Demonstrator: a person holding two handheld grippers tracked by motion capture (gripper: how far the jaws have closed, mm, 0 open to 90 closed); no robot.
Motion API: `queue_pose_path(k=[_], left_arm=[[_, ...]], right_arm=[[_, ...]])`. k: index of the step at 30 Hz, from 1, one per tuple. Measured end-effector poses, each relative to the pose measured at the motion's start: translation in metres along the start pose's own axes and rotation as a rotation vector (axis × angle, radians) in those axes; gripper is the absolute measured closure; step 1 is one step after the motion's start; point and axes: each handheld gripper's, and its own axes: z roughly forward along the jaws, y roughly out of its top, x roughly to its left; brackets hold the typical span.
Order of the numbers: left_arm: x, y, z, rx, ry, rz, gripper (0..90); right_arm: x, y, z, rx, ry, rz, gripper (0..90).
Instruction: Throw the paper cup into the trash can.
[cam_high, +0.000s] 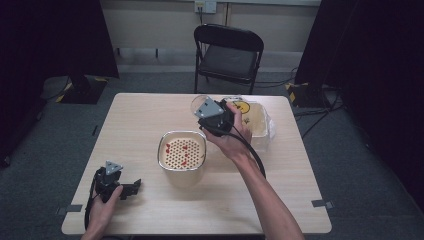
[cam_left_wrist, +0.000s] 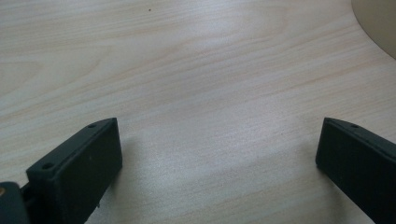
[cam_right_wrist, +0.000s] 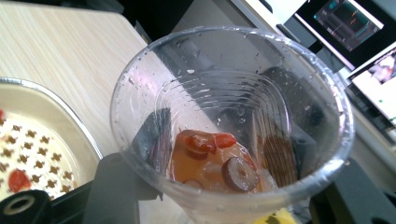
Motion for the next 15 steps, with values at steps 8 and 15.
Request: queue_pose_path(k=[8,15], left_arm=[[0.000,0.000,0.000,0.000,0.000,0.000,0.0],[0.000,0.000,0.000,0.000,0.000,0.000,0.0]], right_arm=[[0.018,0.005,0.002,0.026,-0.003,-0.154,46.4],[0.038,0.004,0.008,0.091,-0.010,-0.305,46.7]])
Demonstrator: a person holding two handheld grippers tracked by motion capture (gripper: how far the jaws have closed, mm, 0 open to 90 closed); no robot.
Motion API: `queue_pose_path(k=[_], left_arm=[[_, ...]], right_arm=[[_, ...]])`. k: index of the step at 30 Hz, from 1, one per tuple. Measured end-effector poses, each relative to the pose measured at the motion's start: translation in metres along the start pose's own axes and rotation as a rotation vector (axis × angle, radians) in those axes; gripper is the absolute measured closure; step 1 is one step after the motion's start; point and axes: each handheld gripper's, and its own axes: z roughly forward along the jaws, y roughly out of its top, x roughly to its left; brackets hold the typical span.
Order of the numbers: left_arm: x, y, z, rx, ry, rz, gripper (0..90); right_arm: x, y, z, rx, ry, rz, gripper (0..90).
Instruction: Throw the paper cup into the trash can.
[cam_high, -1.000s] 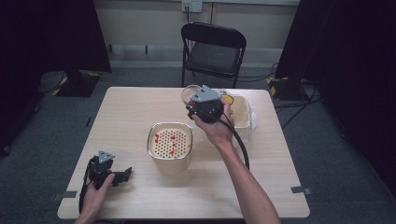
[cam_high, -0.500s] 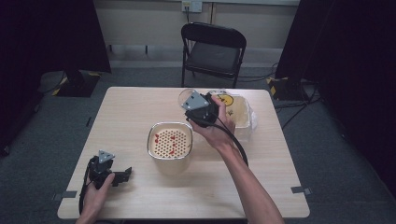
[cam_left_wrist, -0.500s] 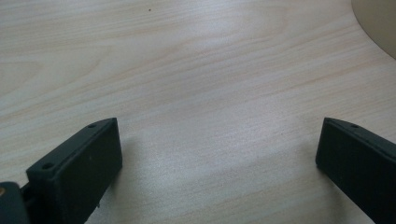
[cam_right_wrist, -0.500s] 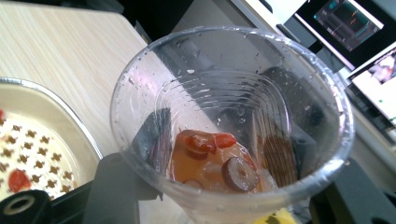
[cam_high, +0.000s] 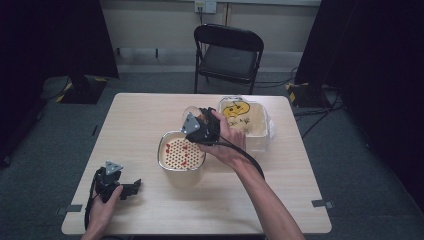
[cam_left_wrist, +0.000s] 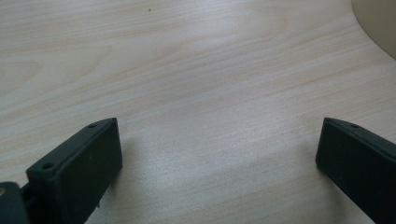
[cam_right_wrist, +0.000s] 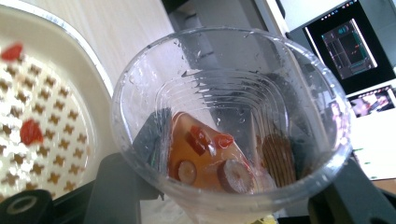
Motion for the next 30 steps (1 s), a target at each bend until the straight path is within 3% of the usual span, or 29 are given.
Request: queue_pose_path(k=[3,4,5,8,11,14,16,19,22,28,29,30], left_arm=[[0.000,0.000,0.000,0.000,0.000,0.000,0.0],[0.000,0.000,0.000,0.000,0.000,0.000,0.0],[0.000,0.000,0.000,0.000,0.000,0.000,0.0],[0.000,0.000,0.000,0.000,0.000,0.000,0.0],[0.000,0.000,0.000,0.000,0.000,0.000,0.0],[0.000,0.000,0.000,0.000,0.000,0.000,0.0],[0.000,0.000,0.000,0.000,0.000,0.000,0.0],[0.000,0.000,0.000,0.000,0.000,0.000,0.0],[0.000,0.000,0.000,0.000,0.000,0.000,0.0],[0.000,0.000,0.000,0.000,0.000,0.000,0.0],[0.000,0.000,0.000,0.000,0.000,0.000,0.0],[0.000,0.000,0.000,0.000,0.001,0.001,0.0]], right_arm=[[0.006,0.001,0.002,0.018,0.001,-0.046,47.0],[0.010,0.003,0.003,0.033,-0.027,-0.103,47.1],[0.010,0.003,0.003,0.033,-0.027,-0.103,47.1],[0.017,0.006,0.005,0.059,-0.042,-0.192,47.3],[0.022,0.006,0.007,0.074,-0.042,-0.226,47.5],[0.030,0.006,0.011,0.098,-0.063,-0.310,48.1],[0.032,0.006,0.011,0.104,-0.066,-0.327,48.2],[0.038,0.008,0.012,0.122,-0.093,-0.404,48.4],[0.039,0.009,0.012,0.122,-0.098,-0.415,48.4],[0.043,0.011,0.011,0.142,-0.150,-0.507,48.5],[0.044,0.011,0.011,0.146,-0.170,-0.541,48.6],[0.044,0.011,0.011,0.146,-0.170,-0.541,48.6]])
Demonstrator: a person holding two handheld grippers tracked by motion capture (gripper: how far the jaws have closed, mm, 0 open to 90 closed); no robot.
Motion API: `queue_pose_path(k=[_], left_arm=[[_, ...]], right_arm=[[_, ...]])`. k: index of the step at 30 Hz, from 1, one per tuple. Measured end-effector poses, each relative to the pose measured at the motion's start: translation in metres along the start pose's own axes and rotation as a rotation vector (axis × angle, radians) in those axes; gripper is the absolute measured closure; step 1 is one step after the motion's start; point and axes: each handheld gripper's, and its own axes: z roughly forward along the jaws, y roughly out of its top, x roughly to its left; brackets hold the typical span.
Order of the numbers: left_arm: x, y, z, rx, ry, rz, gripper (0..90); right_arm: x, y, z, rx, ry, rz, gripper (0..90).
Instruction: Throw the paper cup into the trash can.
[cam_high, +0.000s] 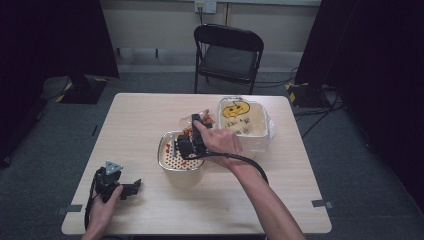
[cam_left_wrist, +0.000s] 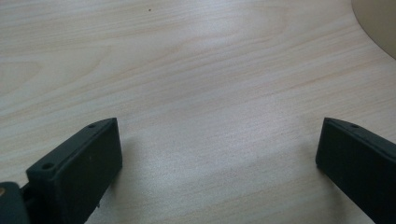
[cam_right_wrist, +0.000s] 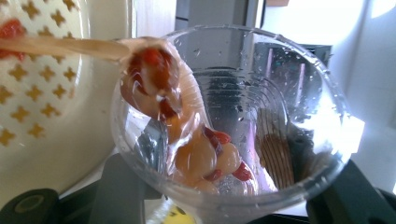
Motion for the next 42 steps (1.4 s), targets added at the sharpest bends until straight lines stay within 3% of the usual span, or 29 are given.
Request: queue_pose_path(k=[11,15,20,22,28,32,38,39,42], left_arm=[[0.000,0.000,0.000,0.000,-0.001,-0.001,0.0],[0.000,0.000,0.000,0.000,-0.001,-0.001,0.0],[0.000,0.000,0.000,0.000,-0.001,-0.001,0.0],[0.000,0.000,0.000,0.000,-0.001,-0.001,0.0],[0.000,0.000,0.000,0.000,-0.001,0.000,0.0],[0.000,0.000,0.000,0.000,-0.001,-0.001,0.0],[0.000,0.000,0.000,0.001,0.001,0.002,0.0],[0.000,0.000,0.000,0.001,0.001,0.002,0.0],[0.000,0.000,0.000,0.001,0.001,0.003,0.0]], right_arm=[[0.010,0.002,-0.002,0.045,-0.117,-0.174,48.8],[0.013,0.003,-0.002,0.061,-0.182,-0.288,48.9],[0.017,0.003,-0.003,0.093,-0.221,-0.348,48.9],[0.018,0.003,-0.003,0.094,-0.239,-0.395,48.9],[0.020,0.001,-0.006,0.096,-0.284,-0.464,48.9],[0.021,0.000,-0.008,0.096,-0.340,-0.508,48.9],[0.023,-0.002,-0.011,0.110,-0.378,-0.606,48.8],[0.026,-0.002,-0.013,0.098,-0.395,-0.659,48.8],[0.026,-0.001,-0.014,0.099,-0.400,-0.678,48.8]])
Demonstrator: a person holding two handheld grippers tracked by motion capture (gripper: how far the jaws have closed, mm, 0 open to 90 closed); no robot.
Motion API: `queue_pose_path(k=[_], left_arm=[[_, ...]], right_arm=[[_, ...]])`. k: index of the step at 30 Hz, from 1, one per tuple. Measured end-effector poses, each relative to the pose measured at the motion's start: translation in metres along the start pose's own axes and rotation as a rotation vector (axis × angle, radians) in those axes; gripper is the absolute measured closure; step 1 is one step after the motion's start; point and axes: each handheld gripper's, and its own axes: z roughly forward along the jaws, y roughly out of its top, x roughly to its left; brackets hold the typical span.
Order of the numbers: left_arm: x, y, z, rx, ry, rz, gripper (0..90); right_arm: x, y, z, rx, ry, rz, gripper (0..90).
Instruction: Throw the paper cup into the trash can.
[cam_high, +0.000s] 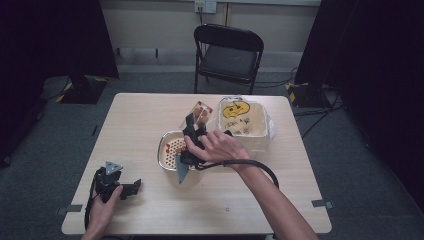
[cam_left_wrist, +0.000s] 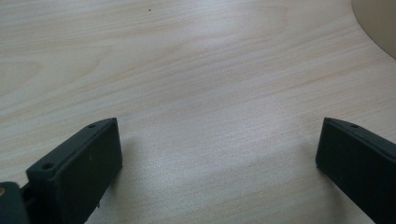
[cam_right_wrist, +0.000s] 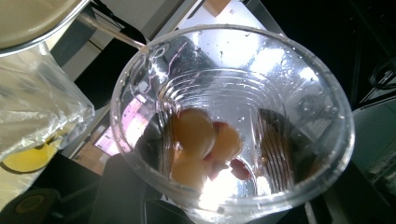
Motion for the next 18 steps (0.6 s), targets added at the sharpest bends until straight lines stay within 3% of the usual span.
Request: queue_pose_path(k=[1,3,7,8,12,18], left_arm=[[0.0000,0.0000,0.0000,0.000,0.000,0.000,0.0],[0.0000,0.0000,0.0000,0.000,0.000,0.000,0.0],[0.0000,0.0000,0.0000,0.000,0.000,0.000,0.0],[0.0000,0.0000,0.0000,0.000,0.000,0.000,0.0],[0.0000,0.0000,0.0000,0.000,0.000,0.000,0.0],[0.0000,0.0000,0.0000,0.000,0.000,0.000,0.0]], right_arm=[[-0.0023,-0.0008,-0.0011,0.008,0.007,-0.022,48.9],[-0.0036,-0.0017,-0.0007,0.012,0.001,0.006,48.8],[-0.0047,-0.0031,-0.0012,0.019,0.005,-0.041,48.9],[-0.0038,-0.0037,0.0003,0.014,0.001,-0.014,48.9],[-0.0059,-0.0055,0.0011,0.026,0.020,-0.011,48.8],[-0.0080,-0.0089,0.0032,0.027,0.045,0.075,48.9]])
